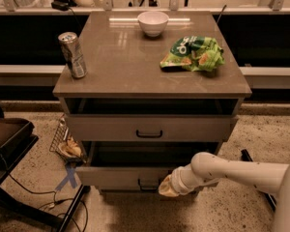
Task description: Close middle drawer
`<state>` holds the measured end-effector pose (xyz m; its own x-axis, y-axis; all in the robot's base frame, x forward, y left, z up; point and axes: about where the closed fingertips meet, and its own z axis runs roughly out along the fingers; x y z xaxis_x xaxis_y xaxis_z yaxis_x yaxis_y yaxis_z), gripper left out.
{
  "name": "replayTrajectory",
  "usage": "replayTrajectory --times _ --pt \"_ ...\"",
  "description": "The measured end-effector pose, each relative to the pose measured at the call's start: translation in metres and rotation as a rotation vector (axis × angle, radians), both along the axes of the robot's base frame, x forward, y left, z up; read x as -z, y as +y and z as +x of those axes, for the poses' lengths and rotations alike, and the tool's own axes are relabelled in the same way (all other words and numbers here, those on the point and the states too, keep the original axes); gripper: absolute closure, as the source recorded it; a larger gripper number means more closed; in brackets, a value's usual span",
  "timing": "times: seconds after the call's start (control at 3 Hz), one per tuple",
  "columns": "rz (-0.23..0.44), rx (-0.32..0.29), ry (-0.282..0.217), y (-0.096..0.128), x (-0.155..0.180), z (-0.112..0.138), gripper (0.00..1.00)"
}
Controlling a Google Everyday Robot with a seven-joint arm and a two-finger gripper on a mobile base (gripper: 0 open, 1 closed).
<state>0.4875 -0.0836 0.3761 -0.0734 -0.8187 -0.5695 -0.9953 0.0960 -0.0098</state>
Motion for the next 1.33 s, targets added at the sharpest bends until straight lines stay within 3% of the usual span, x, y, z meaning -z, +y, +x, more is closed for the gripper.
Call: replayTrajectory --times 0.33,1.0,1.33 --pt "-0.005 0.004 0.002 -0.002 0.003 0.004 1.00" --pt "-0.021 0.042 -0.017 -0.020 0.004 0.063 1.00" --pt "-0.021 0.042 -0.017 -0.020 0.004 0.063 1.00"
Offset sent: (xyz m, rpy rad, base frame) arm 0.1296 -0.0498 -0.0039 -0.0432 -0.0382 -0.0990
